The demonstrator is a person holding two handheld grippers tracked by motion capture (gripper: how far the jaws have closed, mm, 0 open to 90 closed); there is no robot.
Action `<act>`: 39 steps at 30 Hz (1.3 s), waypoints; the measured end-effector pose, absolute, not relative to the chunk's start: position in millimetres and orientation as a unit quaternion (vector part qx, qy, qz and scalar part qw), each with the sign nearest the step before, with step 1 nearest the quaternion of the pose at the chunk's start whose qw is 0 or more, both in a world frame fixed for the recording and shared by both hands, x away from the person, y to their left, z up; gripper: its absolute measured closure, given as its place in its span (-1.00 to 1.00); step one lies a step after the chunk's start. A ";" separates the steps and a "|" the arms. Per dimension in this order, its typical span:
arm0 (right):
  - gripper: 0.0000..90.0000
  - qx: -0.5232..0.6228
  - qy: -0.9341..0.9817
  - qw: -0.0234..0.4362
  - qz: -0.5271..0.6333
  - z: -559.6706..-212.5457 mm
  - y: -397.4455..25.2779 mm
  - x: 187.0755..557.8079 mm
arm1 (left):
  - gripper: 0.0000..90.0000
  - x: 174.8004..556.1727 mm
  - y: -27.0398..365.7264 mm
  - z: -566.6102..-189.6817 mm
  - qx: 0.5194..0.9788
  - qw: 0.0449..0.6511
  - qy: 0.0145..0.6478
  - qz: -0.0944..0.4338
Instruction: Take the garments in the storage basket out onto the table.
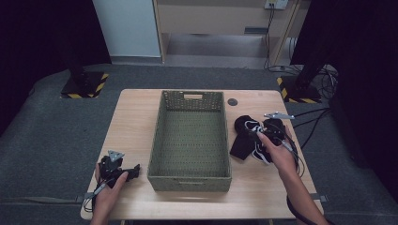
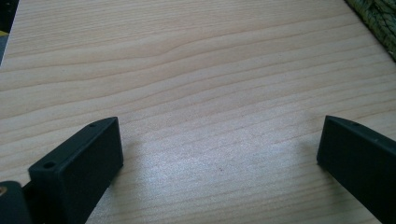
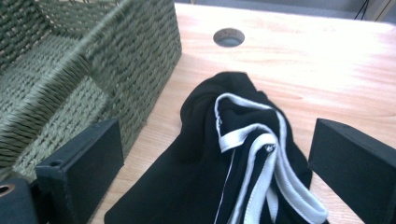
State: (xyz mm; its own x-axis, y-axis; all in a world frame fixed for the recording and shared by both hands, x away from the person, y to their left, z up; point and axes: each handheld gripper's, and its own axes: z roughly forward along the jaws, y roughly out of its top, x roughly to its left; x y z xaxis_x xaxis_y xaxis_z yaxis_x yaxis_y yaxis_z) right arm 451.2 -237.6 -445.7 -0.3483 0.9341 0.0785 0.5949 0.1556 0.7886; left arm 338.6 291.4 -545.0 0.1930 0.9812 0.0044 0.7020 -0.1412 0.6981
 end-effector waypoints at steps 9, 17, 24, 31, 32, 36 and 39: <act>-0.93 0.502 0.730 0.233 0.400 -430.4 -232.3 429.5 | -1.00 338.6 291.4 -545.0 0.716 0.290 0.588 0.241; -0.93 0.489 0.748 0.231 0.386 -441.7 -227.9 413.2 | -1.00 338.6 291.4 -545.0 0.716 0.290 0.588 0.241; -0.92 0.483 0.757 0.224 0.380 -456.1 -230.6 395.5 | -1.00 338.6 291.4 -545.0 0.716 0.290 0.588 0.241; -0.92 0.479 0.762 0.214 0.379 -465.9 -231.5 382.2 | -1.00 338.6 291.4 -545.0 0.716 0.290 0.588 0.241; -0.92 0.476 0.764 0.215 0.379 -467.0 -231.4 380.2 | -1.00 338.6 291.4 -545.0 0.716 0.290 0.588 0.241; -0.91 0.469 0.773 0.212 0.372 -471.1 -231.3 373.2 | -1.00 338.6 291.4 -545.0 0.716 0.290 0.588 0.241; -0.91 0.468 0.775 0.210 0.370 -473.9 -232.6 368.3 | -1.00 338.6 291.4 -545.0 0.716 0.290 0.588 0.241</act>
